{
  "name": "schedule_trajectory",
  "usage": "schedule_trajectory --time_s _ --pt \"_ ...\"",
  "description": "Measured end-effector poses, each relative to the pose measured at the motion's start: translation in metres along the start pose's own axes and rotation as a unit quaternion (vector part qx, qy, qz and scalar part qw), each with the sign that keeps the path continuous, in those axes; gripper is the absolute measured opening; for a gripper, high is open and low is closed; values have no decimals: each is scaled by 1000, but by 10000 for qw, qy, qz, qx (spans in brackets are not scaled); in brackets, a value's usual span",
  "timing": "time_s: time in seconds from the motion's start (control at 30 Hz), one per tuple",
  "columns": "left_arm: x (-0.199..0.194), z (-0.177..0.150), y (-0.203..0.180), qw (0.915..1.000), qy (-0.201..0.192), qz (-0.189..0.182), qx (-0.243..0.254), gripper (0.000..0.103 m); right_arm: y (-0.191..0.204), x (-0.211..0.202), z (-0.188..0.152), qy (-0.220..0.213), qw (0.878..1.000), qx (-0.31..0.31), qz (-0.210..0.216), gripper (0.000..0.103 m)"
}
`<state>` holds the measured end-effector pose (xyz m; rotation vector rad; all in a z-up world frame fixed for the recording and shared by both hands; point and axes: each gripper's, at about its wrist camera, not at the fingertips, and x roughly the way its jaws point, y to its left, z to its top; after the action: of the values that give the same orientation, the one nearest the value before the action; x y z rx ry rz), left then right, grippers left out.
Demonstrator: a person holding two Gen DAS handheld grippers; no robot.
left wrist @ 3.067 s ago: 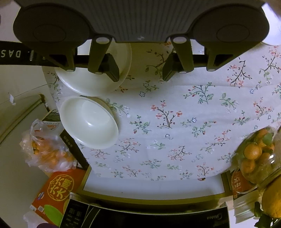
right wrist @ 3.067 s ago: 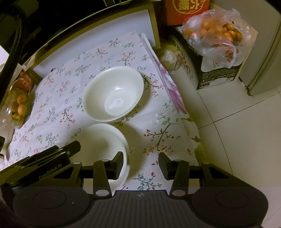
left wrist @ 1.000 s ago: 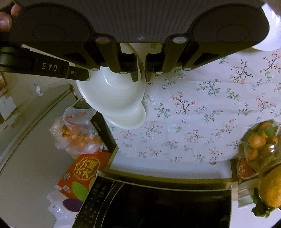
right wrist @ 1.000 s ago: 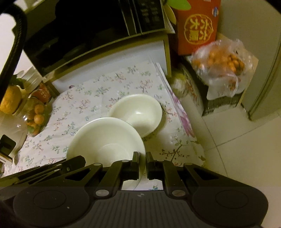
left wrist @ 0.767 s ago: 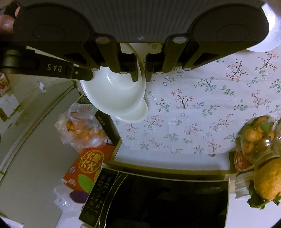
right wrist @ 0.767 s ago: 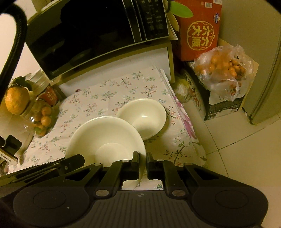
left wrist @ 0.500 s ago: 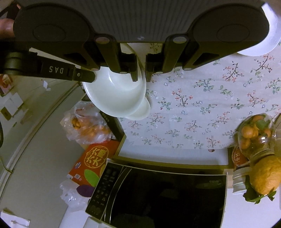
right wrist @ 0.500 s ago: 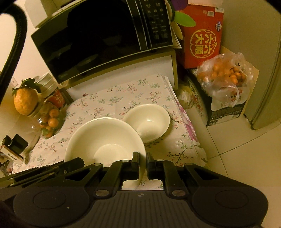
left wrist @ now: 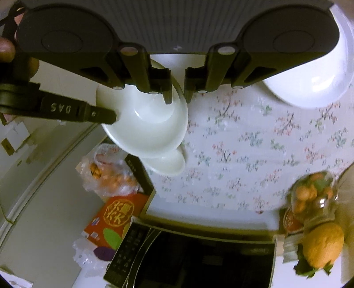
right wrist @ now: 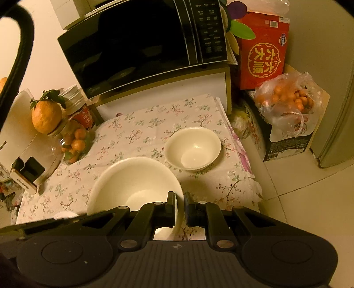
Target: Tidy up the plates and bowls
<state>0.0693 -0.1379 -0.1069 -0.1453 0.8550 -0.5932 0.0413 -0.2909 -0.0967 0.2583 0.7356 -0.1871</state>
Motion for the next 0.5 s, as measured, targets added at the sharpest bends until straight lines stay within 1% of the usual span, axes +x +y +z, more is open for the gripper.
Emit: schedule_trajectory --time_s 0.23,0.5 --pt "-10 -11 9 9999 57 68 -62 9 9 -3 -11 141 9997 -177 68 9" --pt "-20 -19 9 9999 61 89 85 9 13 -5 -18 286 9993 -217 128 9"
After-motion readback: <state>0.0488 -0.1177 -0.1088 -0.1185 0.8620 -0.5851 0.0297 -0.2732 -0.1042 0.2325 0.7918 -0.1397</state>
